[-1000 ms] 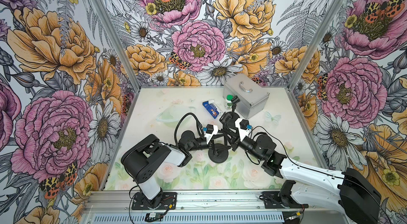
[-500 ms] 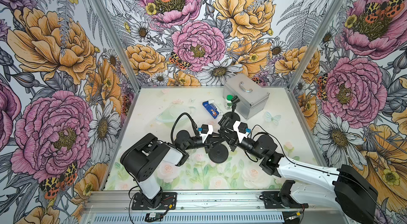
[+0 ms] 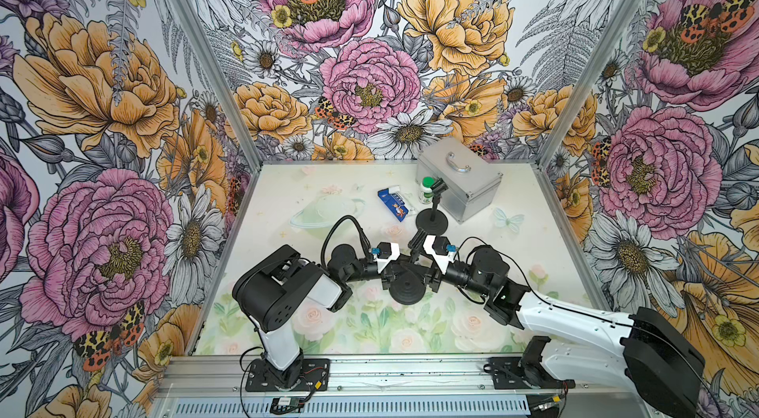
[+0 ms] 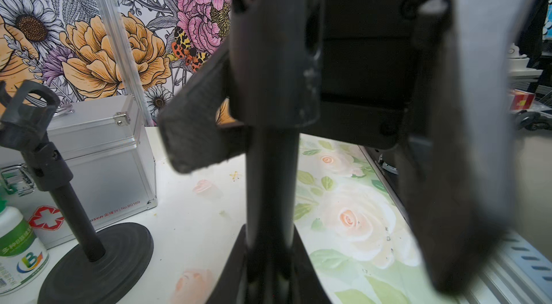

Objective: Assemble a microphone stand
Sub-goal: Hold the microphone stand pole at the microphone stand base.

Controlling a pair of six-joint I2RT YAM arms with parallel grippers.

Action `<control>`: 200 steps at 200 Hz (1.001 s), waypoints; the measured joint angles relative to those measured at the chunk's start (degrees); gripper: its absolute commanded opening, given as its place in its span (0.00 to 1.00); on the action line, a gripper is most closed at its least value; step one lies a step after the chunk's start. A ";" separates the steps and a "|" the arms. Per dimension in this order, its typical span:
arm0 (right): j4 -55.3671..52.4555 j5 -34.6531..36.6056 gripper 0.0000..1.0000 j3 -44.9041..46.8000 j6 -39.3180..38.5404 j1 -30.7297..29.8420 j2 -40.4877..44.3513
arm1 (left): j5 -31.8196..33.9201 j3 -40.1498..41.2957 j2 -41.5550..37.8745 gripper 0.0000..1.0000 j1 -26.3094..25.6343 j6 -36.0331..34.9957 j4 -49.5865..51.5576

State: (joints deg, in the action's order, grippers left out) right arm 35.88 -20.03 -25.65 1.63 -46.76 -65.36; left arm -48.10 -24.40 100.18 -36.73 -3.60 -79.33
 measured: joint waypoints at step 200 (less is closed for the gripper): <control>-5.73 -0.50 0.01 1.62 0.63 2.14 1.66 | 2.62 2.51 0.79 0.46 -0.15 0.39 -0.61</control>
State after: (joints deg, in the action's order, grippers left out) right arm 30.15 -20.53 -24.03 2.26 -44.62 -63.70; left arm -45.47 -21.89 100.97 -36.88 -3.20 -79.94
